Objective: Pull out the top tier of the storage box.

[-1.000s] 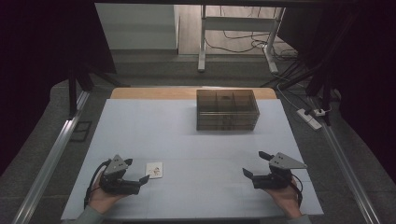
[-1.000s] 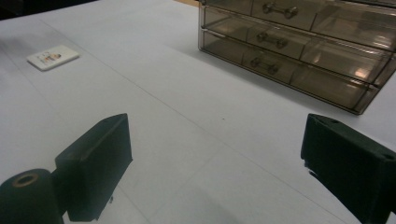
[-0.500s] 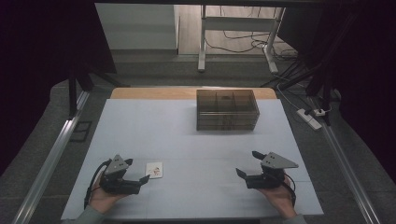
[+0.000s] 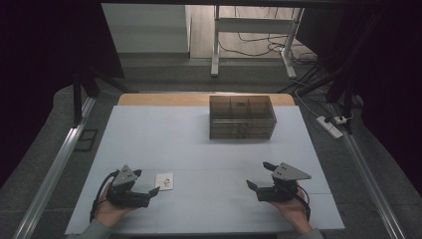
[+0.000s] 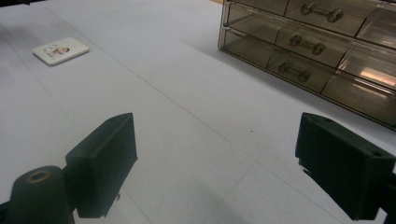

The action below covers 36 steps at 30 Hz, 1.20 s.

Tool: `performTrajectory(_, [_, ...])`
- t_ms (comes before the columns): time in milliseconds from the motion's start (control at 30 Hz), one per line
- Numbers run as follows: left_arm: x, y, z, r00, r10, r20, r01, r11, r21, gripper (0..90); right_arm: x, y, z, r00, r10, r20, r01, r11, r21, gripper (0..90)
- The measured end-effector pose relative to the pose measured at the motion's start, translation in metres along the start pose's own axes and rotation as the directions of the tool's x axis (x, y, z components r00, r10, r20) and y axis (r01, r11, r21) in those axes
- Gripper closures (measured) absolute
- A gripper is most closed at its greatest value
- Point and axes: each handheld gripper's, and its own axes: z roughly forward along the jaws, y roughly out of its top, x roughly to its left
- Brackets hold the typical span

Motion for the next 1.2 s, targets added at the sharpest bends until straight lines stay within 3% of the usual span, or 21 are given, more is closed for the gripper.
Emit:
performTrajectory(100, [0.0, 0.0, 0.0, 1.0, -0.003, 0.0, 0.003, 1.0, 0.0, 9.4, 0.001, 0.0, 0.0, 0.9999, -0.015, 0.008, 0.015, 0.9999, 0.002, 12.8])
performTrajectory(267, [0.0, 0.0, 0.001, 1.0, -0.001, -0.001, 0.001, 1.0, 0.005, 9.4, 0.006, 0.0, 0.0, 0.9941, -0.098, 0.046, 0.097, 0.995, 0.024, 13.7])
performTrajectory(333, [0.0, 0.0, 0.001, 1.0, -0.001, -0.003, 0.001, 1.0, 0.006, 9.4, 0.006, 0.0, 0.0, 0.9929, -0.108, 0.05, 0.107, 0.994, 0.024, 13.8])
performTrajectory(433, [0.001, -0.001, 0.001, 1.0, 0.001, -0.005, -0.001, 1.0, 0.008, 9.4, 0.01, 0.001, 0.001, 0.9838, -0.165, 0.068, 0.163, 0.9858, 0.041, 14.0])
performTrajectory(767, [0.001, -0.001, 0.001, 1.0, 0.002, -0.003, -0.002, 1.0, 0.01, 9.4, 0.016, 0.0, 0.003, 0.963, -0.251, 0.097, 0.246, 0.9671, 0.067, 13.9])
performTrajectory(800, [0.001, -0.001, 0.001, 1.0, 0.001, -0.002, -0.001, 0.9999, 0.011, 9.4, 0.017, 0.0, 0.003, 0.9563, -0.271, 0.11, 0.264, 0.9618, 0.074, 13.9])
performTrajectory(1200, [0.002, -0.001, 0.001, 1.0, -0.001, -0.006, 0.001, 0.9999, 0.014, 9.3, 0.015, -0.001, 0.001, 0.9325, -0.322, 0.163, 0.311, 0.9461, 0.091, 14.0])
